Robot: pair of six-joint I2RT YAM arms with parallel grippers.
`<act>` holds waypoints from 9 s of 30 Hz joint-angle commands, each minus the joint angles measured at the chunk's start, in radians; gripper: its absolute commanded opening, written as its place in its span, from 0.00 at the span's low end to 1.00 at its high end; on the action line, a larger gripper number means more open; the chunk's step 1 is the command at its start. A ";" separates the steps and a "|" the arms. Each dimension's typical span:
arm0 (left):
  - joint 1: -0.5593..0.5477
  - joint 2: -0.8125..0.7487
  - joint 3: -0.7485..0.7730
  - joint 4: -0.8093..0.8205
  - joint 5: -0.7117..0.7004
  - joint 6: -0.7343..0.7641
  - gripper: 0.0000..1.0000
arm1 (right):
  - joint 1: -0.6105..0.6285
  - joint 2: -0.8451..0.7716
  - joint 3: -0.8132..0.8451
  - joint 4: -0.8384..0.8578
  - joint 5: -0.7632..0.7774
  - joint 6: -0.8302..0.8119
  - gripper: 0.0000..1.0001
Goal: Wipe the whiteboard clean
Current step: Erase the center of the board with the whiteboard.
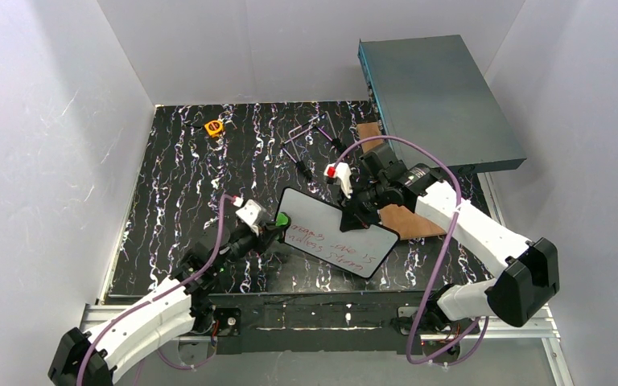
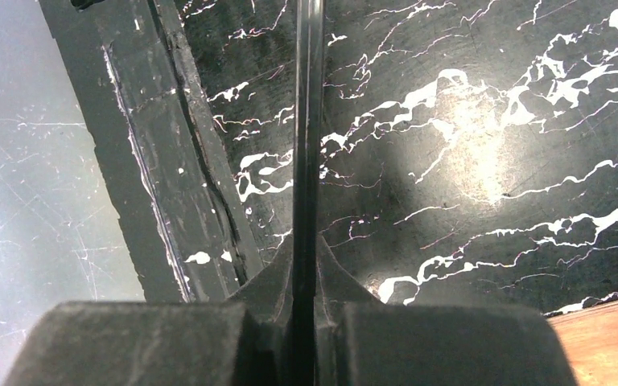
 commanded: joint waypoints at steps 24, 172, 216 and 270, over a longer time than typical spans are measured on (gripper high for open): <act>-0.233 0.397 0.108 0.154 -0.515 0.190 0.00 | 0.025 0.146 0.148 0.076 -0.062 0.174 0.01; -0.161 0.437 0.126 -0.173 -0.360 -0.238 0.00 | 0.114 0.175 0.196 0.047 0.031 0.135 0.01; -0.110 0.507 0.225 -0.177 -0.303 -0.152 0.00 | 0.114 0.179 0.186 0.046 0.024 0.135 0.01; -0.109 0.424 0.309 -0.257 -0.281 -0.109 0.00 | 0.114 0.186 0.188 0.042 0.008 0.131 0.01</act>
